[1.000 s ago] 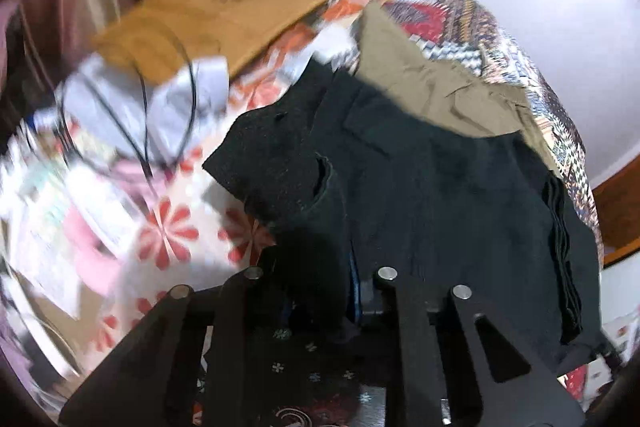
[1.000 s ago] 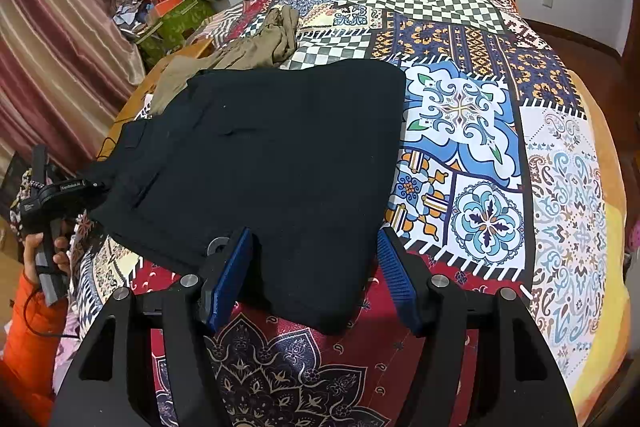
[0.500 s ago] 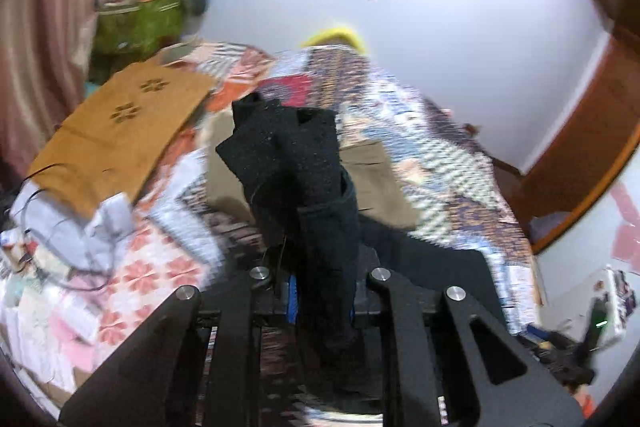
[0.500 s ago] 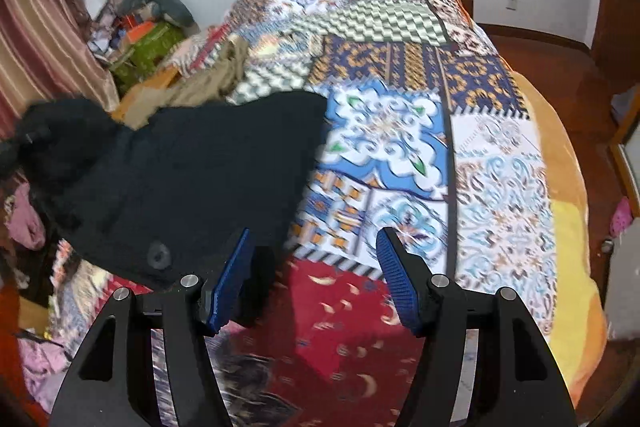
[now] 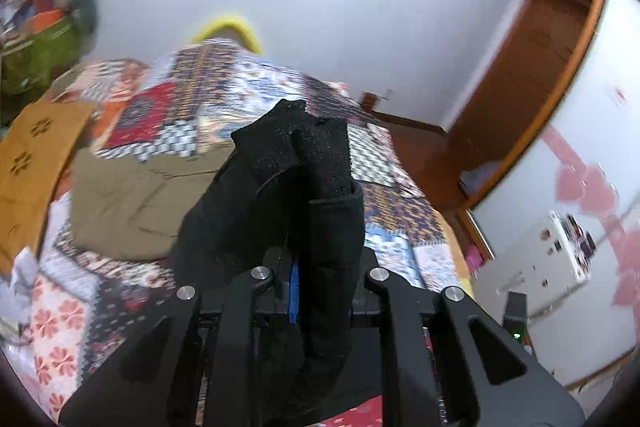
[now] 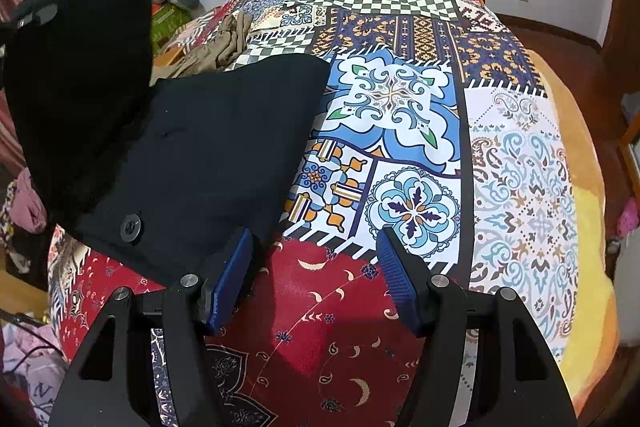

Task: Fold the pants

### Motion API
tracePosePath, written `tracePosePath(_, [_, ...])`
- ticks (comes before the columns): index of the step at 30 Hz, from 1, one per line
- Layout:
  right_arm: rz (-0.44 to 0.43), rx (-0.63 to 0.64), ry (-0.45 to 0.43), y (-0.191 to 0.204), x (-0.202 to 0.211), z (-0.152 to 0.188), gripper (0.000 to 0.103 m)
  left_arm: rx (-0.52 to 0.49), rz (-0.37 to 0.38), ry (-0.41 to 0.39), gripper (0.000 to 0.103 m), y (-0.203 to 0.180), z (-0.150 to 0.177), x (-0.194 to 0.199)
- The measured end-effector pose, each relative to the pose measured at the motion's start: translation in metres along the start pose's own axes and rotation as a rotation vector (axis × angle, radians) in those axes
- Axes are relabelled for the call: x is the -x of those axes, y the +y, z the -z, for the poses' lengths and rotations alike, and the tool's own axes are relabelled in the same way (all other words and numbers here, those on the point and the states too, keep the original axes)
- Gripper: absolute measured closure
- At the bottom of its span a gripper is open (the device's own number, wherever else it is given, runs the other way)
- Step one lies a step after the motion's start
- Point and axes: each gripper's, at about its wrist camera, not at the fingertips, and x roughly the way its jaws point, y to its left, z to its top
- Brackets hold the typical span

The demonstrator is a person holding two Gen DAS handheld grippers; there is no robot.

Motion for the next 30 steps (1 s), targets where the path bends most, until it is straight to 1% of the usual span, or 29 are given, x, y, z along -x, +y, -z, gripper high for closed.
tracePosePath(3, [-0.006, -0.003, 0.000, 0.000, -0.001, 0.000, 0.043, -0.057, 0.046, 0.032, 0.088, -0.030, 0.007, -0.019])
tracePosePath(7, [-0.011, -0.002, 0.001, -0.001, -0.001, -0.001, 0.043, -0.140, 0.079, 0.106, 0.088, -0.065, 0.029, -0.048])
tracePosePath(8, [-0.012, -0.004, 0.000, -0.002, -0.001, -0.001, 0.043, -0.152, 0.084, 0.139, 0.088, -0.070, 0.038, -0.060])
tracePosePath(13, [-0.017, -0.013, -0.002, -0.004, 0.000, -0.001, 0.043, -0.145, 0.113, 0.300, 0.088, -0.074, 0.077, -0.105])
tracePosePath(16, [-0.019, -0.019, -0.003, -0.005, 0.002, 0.000, 0.043, -0.133, 0.123, 0.362, 0.088, -0.071, 0.097, -0.118])
tracePosePath(19, [-0.019, -0.020, -0.001, -0.005, 0.002, 0.001, 0.043, -0.114, 0.133, 0.357, 0.088, -0.067, 0.101, -0.113])
tracePosePath(22, [-0.017, -0.022, 0.000, -0.004, 0.002, 0.001, 0.043, -0.126, 0.126, 0.351, 0.088, -0.069, 0.102, -0.108])
tracePosePath(25, [-0.016, -0.023, 0.000, -0.004, 0.002, 0.001, 0.043, -0.174, 0.096, 0.333, 0.088, -0.077, 0.105, -0.101])
tracePosePath(28, [-0.012, -0.023, 0.000, -0.005, 0.002, 0.001, 0.043, -0.251, 0.059, 0.320, 0.086, -0.089, 0.109, -0.097])
tracePosePath(30, [-0.010, -0.024, 0.001, -0.004, 0.002, 0.001, 0.043, -0.250, 0.049, 0.335, 0.086, -0.089, 0.112, -0.101])
